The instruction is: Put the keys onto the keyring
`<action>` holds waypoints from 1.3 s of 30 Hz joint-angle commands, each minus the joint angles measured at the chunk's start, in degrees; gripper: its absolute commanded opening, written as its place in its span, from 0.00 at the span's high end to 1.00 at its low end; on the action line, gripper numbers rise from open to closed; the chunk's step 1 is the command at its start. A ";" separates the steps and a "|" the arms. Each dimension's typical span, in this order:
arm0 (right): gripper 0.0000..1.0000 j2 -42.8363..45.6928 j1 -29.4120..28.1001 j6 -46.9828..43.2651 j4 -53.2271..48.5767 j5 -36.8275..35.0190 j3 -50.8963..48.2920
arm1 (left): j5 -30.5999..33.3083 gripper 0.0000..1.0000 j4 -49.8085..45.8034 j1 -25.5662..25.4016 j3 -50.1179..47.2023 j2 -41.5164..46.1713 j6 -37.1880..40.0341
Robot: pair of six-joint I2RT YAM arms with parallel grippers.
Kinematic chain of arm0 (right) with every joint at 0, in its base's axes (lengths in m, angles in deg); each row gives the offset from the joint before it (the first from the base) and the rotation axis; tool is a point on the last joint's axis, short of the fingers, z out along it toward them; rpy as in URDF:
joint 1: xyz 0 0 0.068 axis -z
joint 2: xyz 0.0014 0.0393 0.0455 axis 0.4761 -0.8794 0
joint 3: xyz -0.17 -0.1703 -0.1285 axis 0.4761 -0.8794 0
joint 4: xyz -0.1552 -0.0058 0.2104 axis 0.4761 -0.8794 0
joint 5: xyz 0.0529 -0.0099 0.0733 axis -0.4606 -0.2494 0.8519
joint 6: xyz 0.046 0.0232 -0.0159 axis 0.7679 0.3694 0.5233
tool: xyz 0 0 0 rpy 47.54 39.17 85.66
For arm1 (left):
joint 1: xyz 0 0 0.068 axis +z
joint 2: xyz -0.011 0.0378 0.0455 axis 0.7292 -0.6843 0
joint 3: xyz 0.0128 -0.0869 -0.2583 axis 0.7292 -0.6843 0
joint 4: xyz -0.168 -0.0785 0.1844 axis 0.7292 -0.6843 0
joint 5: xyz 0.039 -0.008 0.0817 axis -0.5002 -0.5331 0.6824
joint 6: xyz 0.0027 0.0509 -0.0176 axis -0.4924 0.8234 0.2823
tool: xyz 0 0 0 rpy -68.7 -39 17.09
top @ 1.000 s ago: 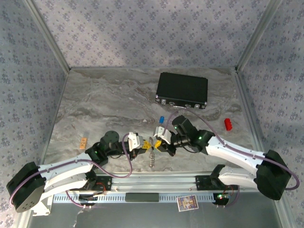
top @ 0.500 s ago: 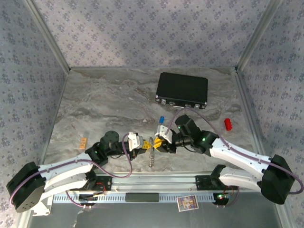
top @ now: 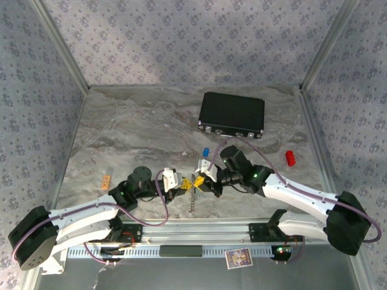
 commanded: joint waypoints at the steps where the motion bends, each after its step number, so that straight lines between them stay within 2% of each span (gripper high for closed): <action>1: 1.00 -0.48 0.06 -1.42 -2.28 0.48 2.74 | -0.28 0.77 -1.67 -0.27 1.05 1.44 1.64; 5: 1.00 -2.83 -0.59 -5.44 -10.78 -1.71 7.09 | -0.28 0.76 -9.36 -0.30 3.53 1.27 5.18; 13: 1.00 -5.99 -2.57 -11.09 -21.39 -6.36 13.47 | -0.72 0.84 -12.48 -0.22 5.89 0.47 8.40; 20: 1.00 -6.15 -3.84 -12.61 -22.99 -7.52 15.08 | -1.83 0.90 -12.55 -0.28 6.44 0.28 8.80; 29: 1.00 -4.41 -4.33 -11.55 -19.49 -6.59 13.61 | -2.74 0.98 -9.37 -0.26 5.83 0.30 7.44; 32: 0.77 -1.86 -3.29 -9.67 -14.93 -4.94 10.67 | -2.78 1.00 -6.90 -0.22 4.86 0.31 6.17; 33: 0.73 -0.89 -2.76 -8.88 -13.06 -4.11 9.29 | -2.83 1.00 -5.84 -0.24 4.40 0.39 5.70; 35: 0.68 1.22 -1.03 -6.72 -8.42 -1.90 5.80 | -2.65 1.00 -2.92 -0.29 3.01 0.30 4.17; 39: 0.66 3.46 1.20 -2.34 -1.29 1.00 0.94 | -2.35 1.00 2.06 -0.27 0.88 0.10 1.42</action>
